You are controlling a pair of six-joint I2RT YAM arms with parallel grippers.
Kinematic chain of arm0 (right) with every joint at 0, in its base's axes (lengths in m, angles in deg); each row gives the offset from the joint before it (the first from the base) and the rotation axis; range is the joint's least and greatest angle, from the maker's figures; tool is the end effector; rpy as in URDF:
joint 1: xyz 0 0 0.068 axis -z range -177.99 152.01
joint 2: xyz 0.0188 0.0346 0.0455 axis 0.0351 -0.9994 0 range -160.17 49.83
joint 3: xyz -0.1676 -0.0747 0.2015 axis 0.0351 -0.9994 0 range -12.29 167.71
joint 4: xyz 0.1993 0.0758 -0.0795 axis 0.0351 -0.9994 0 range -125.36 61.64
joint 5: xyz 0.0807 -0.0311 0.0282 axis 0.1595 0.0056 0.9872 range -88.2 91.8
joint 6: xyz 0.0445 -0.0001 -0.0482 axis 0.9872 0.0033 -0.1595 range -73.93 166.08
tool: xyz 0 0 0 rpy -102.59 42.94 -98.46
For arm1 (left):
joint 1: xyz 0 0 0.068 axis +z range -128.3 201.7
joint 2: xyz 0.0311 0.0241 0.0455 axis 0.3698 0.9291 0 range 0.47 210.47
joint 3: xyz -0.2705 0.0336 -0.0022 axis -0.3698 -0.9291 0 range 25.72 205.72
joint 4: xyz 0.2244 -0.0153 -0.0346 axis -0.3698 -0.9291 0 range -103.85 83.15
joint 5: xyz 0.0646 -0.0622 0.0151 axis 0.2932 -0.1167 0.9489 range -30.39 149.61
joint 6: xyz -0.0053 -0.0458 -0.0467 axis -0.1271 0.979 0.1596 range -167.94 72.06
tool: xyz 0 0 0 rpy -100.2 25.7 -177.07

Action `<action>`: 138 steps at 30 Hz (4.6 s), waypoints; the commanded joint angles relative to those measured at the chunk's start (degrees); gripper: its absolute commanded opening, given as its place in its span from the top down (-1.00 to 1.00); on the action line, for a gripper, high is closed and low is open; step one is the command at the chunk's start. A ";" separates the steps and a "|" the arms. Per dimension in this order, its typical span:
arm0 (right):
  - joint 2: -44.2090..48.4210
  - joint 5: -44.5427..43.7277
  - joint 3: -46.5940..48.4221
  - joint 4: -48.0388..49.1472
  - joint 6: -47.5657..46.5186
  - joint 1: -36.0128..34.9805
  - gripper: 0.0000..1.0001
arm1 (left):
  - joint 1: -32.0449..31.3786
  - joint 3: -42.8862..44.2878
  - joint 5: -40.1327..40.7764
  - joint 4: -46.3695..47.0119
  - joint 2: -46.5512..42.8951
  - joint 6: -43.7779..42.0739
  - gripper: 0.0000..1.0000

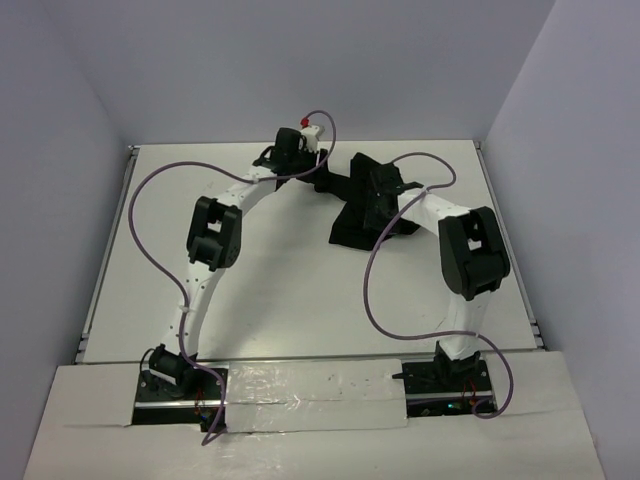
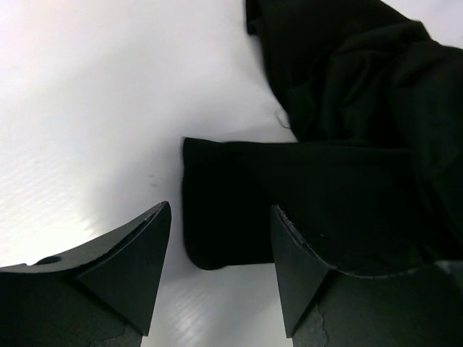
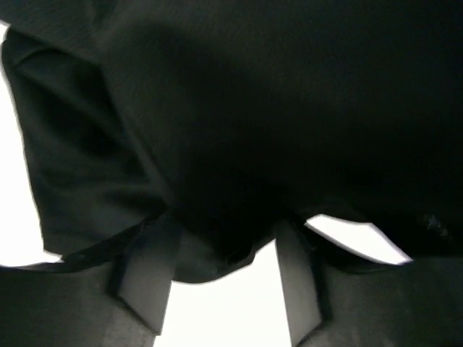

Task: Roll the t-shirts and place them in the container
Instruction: Flatten out the T-shirt at the center of the board.

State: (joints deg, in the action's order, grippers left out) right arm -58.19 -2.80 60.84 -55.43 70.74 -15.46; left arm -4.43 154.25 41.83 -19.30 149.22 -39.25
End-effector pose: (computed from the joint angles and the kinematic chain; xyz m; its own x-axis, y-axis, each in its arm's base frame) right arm 0.3503 0.1059 0.1835 -0.8750 0.1607 -0.4566 0.1120 0.9849 0.1319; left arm 0.5007 -0.2633 0.1682 -0.5772 0.1230 -0.8073 0.5696 0.7690 -0.2900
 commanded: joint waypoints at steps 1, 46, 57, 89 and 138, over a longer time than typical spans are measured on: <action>-1.22 -1.55 3.96 0.97 0.91 0.16 0.01 | -0.85 3.30 -6.73 -2.73 0.48 -0.96 -0.32; 32.17 35.97 25.85 -11.68 -14.29 20.90 1.00 | 33.51 0.94 -7.00 -22.79 -48.01 -6.23 1.00; 19.49 30.28 23.70 -1.68 -7.43 18.28 1.00 | 34.31 -3.22 -10.25 -16.93 -40.06 2.73 1.00; 31.40 2.33 -13.46 11.26 -6.83 2.81 -0.22 | 22.52 -64.54 -14.04 -19.54 -58.21 -37.17 1.00; 5.08 -8.58 8.02 -9.05 -18.51 -20.67 1.00 | 29.12 -70.25 -12.52 -25.67 -65.68 -40.65 -0.19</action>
State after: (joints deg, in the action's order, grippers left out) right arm -63.90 -10.78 73.56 -65.42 56.25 -35.00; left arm 24.51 83.32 35.95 -38.62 87.02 -69.00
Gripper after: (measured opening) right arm 0.012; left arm 0.567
